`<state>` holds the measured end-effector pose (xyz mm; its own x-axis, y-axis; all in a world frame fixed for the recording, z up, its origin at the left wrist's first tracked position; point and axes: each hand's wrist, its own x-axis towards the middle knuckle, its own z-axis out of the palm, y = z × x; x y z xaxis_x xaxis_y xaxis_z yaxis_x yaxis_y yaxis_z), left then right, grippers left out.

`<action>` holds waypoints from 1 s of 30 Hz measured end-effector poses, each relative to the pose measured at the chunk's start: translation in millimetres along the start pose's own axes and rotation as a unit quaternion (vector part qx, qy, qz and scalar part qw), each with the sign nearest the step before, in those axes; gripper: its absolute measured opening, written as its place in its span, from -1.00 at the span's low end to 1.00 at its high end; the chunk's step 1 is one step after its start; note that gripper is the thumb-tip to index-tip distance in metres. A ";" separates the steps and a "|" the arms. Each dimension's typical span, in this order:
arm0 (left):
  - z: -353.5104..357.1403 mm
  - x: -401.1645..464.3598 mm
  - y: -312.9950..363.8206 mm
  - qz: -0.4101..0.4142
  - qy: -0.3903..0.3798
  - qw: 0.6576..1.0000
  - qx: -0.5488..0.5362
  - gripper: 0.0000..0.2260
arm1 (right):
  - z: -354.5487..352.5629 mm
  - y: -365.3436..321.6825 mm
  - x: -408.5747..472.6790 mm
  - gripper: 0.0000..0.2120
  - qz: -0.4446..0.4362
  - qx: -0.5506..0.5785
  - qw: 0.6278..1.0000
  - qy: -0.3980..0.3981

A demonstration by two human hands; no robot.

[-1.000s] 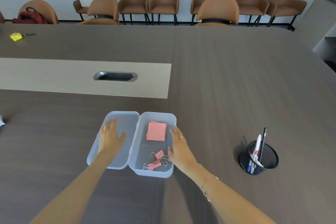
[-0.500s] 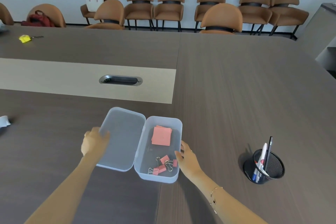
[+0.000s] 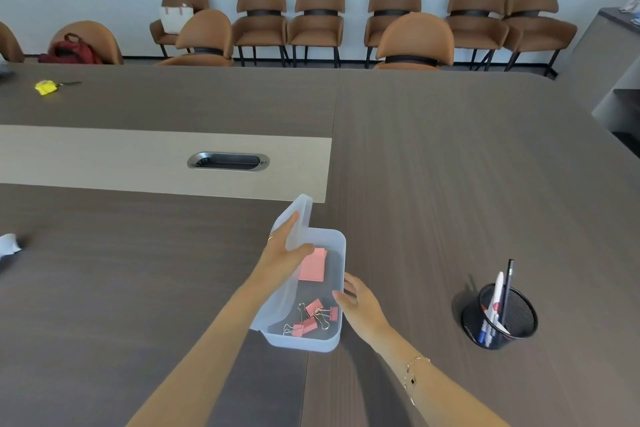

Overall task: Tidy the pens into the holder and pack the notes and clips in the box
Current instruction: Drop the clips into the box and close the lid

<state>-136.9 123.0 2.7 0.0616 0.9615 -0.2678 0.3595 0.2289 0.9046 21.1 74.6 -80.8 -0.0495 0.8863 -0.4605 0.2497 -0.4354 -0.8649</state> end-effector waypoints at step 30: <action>23.3 6.5 -69.9 -0.165 0.057 0.950 0.258 0.00 | -9.0 -1.1 8.9 -0.84 0.080 0.132 0.988 0.023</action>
<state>-139.9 109.6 -70.0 -0.2238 0.8672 -0.4448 0.7518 0.4440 0.4875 29.0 84.4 -82.2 0.0165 0.8060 -0.5917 -0.0106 -0.5916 -0.8062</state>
